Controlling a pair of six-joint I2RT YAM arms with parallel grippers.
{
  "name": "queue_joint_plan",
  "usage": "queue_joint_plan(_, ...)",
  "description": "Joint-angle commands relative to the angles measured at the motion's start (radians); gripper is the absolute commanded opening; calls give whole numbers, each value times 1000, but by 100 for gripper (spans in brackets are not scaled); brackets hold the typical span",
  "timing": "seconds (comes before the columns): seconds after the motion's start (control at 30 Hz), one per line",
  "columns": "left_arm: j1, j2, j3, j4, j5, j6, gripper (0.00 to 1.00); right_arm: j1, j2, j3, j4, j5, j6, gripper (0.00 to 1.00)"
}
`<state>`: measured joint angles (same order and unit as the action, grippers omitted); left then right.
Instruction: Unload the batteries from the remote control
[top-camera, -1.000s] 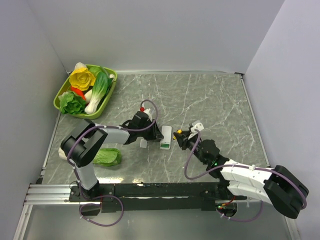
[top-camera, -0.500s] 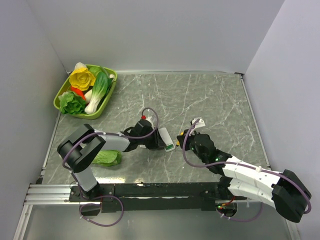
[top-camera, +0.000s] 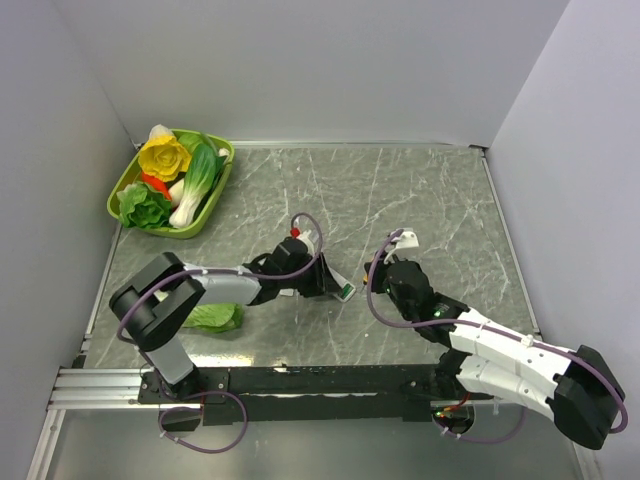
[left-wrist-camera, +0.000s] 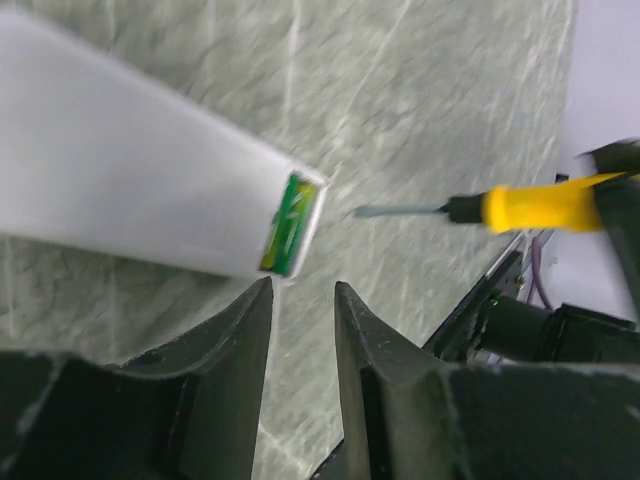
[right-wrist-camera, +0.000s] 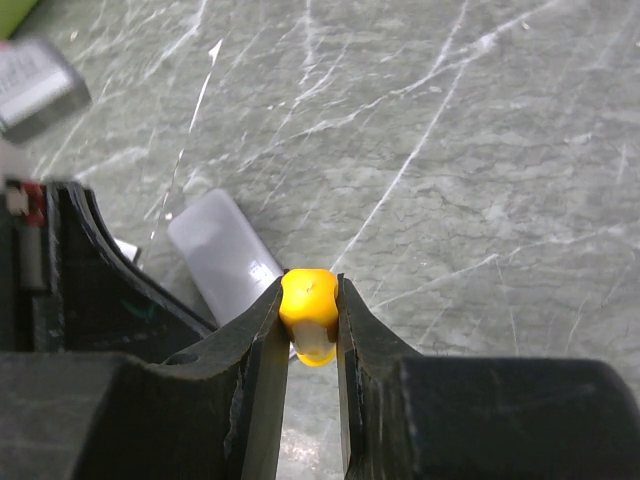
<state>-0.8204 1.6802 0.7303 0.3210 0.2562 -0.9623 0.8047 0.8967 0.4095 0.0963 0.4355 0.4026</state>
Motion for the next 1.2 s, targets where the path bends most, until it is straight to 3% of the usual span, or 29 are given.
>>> queue_joint_plan(0.0, 23, -73, 121, -143, -95, 72, 37, -4, 8, 67, 72, -102, -134, 0)
queue_joint_plan(0.17, 98, -66, 123, -163, -89, 85, 35, -12, 73, 132, 42, -63, -149, 0)
queue_joint_plan(0.33, 124, -56, 129, -212, -115, 120, 35, -13, 80, 126, 122, -170, -183, 0)
queue_joint_plan(1.17, 125, 36, 129, -165, -118, 111, 33, -22, 182, 69, 230, -227, -182, 0)
